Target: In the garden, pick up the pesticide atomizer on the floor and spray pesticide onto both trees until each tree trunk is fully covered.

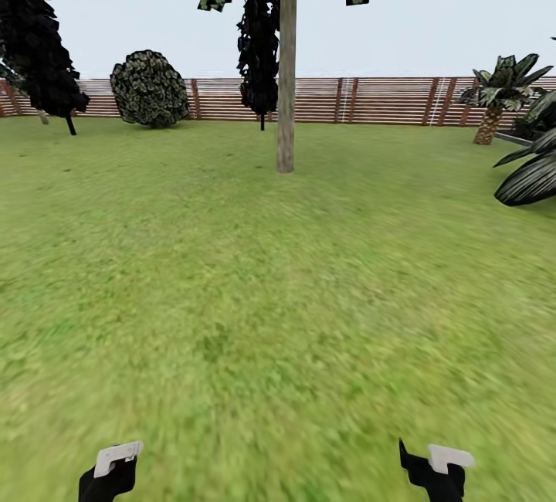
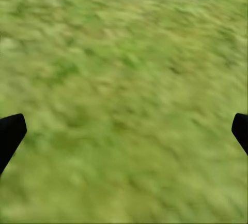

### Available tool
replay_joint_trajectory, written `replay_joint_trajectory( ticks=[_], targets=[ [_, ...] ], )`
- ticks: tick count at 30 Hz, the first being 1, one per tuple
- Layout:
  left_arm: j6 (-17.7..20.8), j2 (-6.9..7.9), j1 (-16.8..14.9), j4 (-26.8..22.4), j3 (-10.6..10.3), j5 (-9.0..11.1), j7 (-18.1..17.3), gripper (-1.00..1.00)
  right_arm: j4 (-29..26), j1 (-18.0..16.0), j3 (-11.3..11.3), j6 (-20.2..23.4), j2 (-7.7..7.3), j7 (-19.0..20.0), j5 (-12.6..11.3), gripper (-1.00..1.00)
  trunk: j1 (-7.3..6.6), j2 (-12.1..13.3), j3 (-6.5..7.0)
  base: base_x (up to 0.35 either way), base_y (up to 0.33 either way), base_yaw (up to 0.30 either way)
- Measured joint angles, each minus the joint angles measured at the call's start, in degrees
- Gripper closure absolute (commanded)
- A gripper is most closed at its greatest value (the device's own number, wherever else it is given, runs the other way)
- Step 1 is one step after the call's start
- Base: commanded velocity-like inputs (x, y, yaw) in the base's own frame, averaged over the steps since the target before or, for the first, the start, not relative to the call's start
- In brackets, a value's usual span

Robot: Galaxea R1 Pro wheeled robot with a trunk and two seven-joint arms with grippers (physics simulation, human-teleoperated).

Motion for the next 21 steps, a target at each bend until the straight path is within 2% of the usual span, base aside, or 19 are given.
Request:
replay_joint_trajectory(
  ticks=[21],
  targets=[
    [-0.1,0.00,0.0,0.0,0.0,0.0,0.0,1.00,-0.1,0.0,-0.1,0.0,0.00,0.1,-0.1,-1.00,0.00,0.0,0.00,0.338,0.000,0.000]
  ],
)
